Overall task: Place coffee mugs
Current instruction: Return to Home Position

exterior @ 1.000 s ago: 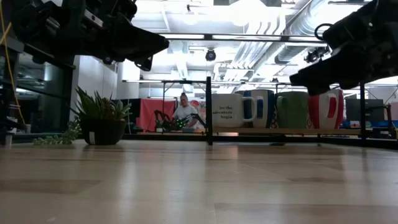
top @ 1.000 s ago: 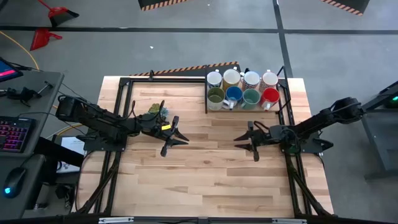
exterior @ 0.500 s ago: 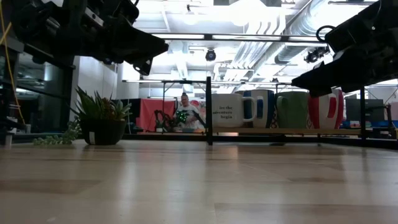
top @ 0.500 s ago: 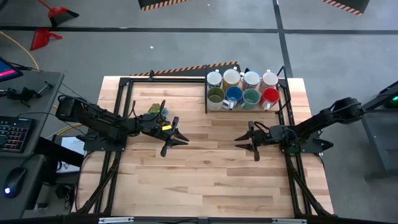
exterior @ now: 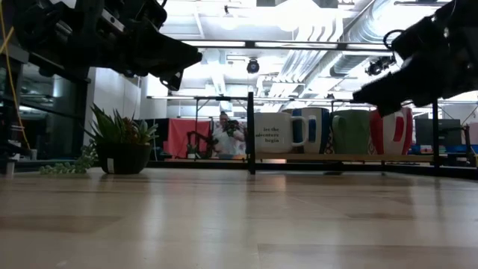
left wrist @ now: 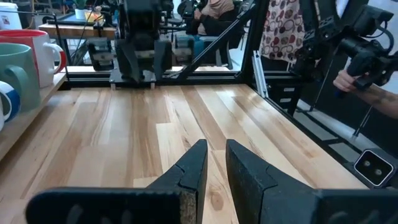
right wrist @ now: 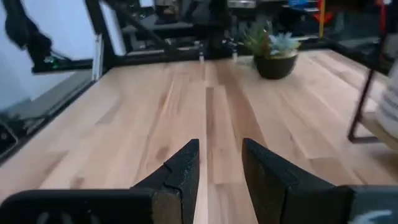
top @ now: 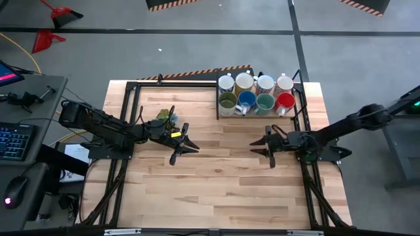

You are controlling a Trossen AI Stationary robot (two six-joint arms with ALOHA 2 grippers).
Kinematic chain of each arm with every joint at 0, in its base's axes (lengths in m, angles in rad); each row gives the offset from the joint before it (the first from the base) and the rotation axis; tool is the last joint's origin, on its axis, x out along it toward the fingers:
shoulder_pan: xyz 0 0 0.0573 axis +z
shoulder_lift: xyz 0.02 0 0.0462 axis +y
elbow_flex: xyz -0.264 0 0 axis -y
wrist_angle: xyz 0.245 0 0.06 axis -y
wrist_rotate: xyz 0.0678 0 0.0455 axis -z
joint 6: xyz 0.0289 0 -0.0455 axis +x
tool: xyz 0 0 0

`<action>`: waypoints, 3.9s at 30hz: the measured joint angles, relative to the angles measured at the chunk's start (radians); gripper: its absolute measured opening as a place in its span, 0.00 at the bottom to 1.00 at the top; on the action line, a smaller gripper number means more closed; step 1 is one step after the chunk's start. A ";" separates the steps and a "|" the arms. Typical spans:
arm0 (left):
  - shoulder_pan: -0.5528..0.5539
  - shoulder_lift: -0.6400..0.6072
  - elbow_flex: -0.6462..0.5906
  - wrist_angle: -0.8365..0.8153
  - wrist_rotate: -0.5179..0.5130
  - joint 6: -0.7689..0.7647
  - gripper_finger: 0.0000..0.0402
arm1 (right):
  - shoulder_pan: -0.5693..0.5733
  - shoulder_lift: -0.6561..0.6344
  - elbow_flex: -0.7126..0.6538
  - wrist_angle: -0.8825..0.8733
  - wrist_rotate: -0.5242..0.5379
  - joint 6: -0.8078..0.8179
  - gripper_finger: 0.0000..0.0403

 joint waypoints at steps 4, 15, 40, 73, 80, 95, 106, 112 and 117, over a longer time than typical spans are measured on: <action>0.000 0.000 0.000 -0.001 0.000 0.000 0.13 | 0.000 -0.177 0.000 -0.221 0.030 0.033 0.27; 0.000 0.000 0.001 -0.012 0.000 0.000 0.13 | 0.000 -0.569 0.000 -0.444 0.012 -0.058 0.27; 0.000 0.000 0.000 -0.015 0.000 0.000 0.13 | -0.118 -1.003 0.000 -0.790 -0.107 -0.023 0.27; 0.000 0.000 0.000 -0.014 0.000 0.000 0.13 | -0.118 -0.996 0.000 -0.789 -0.102 0.085 0.27; 0.000 0.000 0.000 -0.020 0.000 -0.002 0.13 | -0.118 -0.996 0.000 -0.789 -0.102 0.085 0.27; -0.002 -0.268 -0.001 -0.132 0.003 -0.089 0.13 | -0.118 -0.996 0.000 -0.789 -0.102 0.085 0.27; -0.022 -0.587 -0.001 -0.378 0.003 -0.080 0.13 | -0.118 -0.995 0.000 -0.789 -0.102 0.085 0.27; -0.022 -0.751 -0.001 -0.530 0.001 -0.085 0.13 | -0.118 -0.995 0.000 -0.789 -0.101 0.085 0.27; -0.004 -0.897 -0.001 -0.625 -0.002 -0.090 0.13 | -0.118 -0.995 0.000 -0.788 -0.101 0.085 0.27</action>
